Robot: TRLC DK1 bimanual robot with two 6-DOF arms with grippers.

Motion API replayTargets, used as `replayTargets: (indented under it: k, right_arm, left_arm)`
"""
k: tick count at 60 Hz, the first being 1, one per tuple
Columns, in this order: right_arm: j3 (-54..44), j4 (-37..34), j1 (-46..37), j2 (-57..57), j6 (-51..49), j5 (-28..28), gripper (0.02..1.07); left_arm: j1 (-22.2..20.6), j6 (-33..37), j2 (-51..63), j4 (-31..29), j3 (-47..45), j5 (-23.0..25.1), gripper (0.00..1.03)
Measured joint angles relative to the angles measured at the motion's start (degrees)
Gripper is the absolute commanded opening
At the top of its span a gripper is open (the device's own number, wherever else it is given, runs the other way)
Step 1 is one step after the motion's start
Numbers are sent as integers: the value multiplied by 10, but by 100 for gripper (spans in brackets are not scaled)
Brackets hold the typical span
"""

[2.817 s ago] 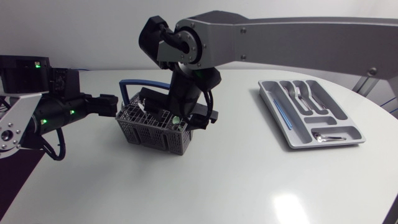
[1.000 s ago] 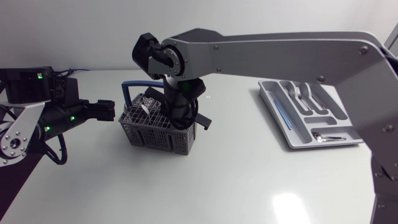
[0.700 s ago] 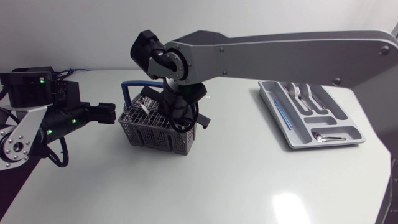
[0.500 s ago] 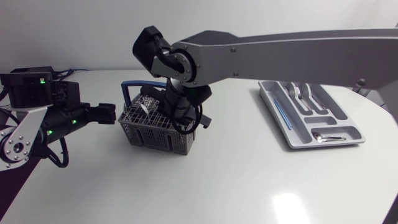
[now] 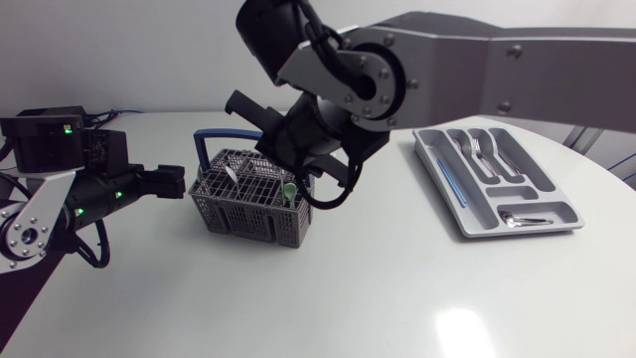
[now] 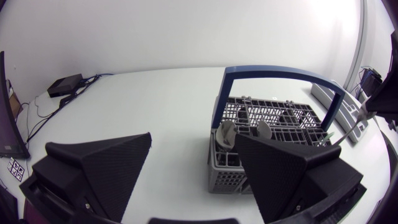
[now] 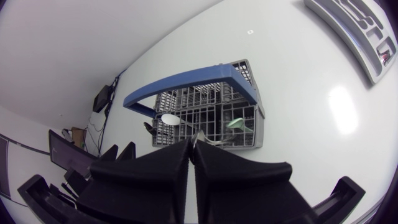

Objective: Unload the cutlery basket into the drawer organizer.

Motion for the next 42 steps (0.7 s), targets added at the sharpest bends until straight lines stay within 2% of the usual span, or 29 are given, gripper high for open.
replayTargets:
  k: [12,21,32,42]
  right_arm:
    - [-1,-1,-1,-43,-30,-15,8]
    - [11,-42,-23,-72,-50,-40,8]
    - [59,-133,-82,-84,-83,-87,8]
    - [111,-246,-140,-79,-139,-124,8]
  left_arm:
    - [-17,0,-9,-18,0,0,94]
    - [-32,1,-13,-83,13,0,96]
    - [-65,21,-13,-182,64,0,96]
    - [-91,52,-6,-211,104,0,96]
